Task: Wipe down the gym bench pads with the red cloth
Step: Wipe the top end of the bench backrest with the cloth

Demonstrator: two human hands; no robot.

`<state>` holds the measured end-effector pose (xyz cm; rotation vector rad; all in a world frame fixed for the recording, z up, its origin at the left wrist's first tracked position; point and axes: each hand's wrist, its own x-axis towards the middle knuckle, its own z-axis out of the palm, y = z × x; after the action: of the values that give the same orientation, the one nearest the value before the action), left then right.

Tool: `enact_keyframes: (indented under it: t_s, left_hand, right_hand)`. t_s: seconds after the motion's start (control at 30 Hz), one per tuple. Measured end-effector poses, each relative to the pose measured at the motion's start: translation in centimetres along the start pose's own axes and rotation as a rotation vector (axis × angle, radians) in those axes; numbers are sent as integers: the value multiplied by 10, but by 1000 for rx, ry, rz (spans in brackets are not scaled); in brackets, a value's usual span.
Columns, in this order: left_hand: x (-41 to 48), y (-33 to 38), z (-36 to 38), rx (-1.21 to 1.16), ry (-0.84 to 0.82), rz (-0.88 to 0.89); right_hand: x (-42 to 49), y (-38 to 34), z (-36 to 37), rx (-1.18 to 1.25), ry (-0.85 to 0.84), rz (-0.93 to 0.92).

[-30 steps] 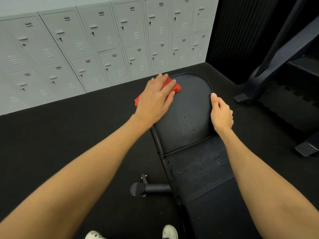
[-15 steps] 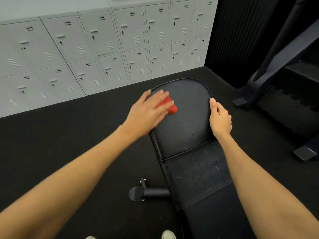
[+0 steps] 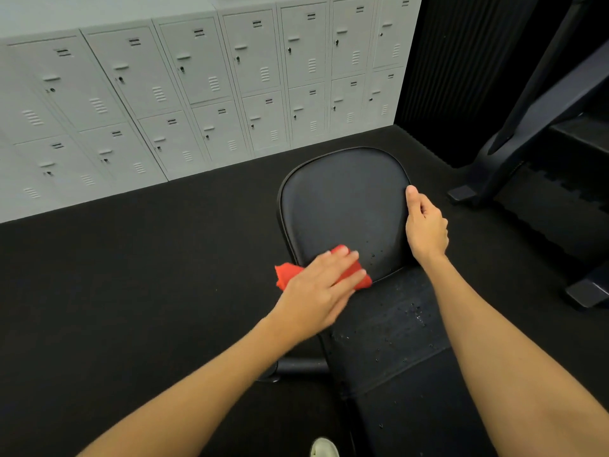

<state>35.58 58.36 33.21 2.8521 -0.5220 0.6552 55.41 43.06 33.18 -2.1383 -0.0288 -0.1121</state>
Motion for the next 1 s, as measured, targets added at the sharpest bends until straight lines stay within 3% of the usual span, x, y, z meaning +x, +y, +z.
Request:
enact_keyframes:
  t_s: [0.17,0.27,0.4,0.5,0.67,0.87,1.0]
  left_hand:
    - [17,-43,-28,186,-65,243]
    - [63,-74,-52,283,27,66]
    - [126,-92,-61,260,-72,-231]
    - [141,-83,-48,193,-51,-325]
    - [85,-40,-26,94,69,-178]
    - [6,-8,-2,-6,-16,1]
    - [11,-38,-19,198,-69,252]
  right_hand:
    - [2,1,0,3,-1,-6]
    - [2,0,0,-9,-1,-4]
    - [-2,-2,-2,-3,0,-15]
    - [-3,-3,-3,-5,0,-23]
    - [-2,-2,-3,3,3,-15]
    - [-3,-2,-2,8,7,-25]
    - [-3,-1,-1,4,19,-26]
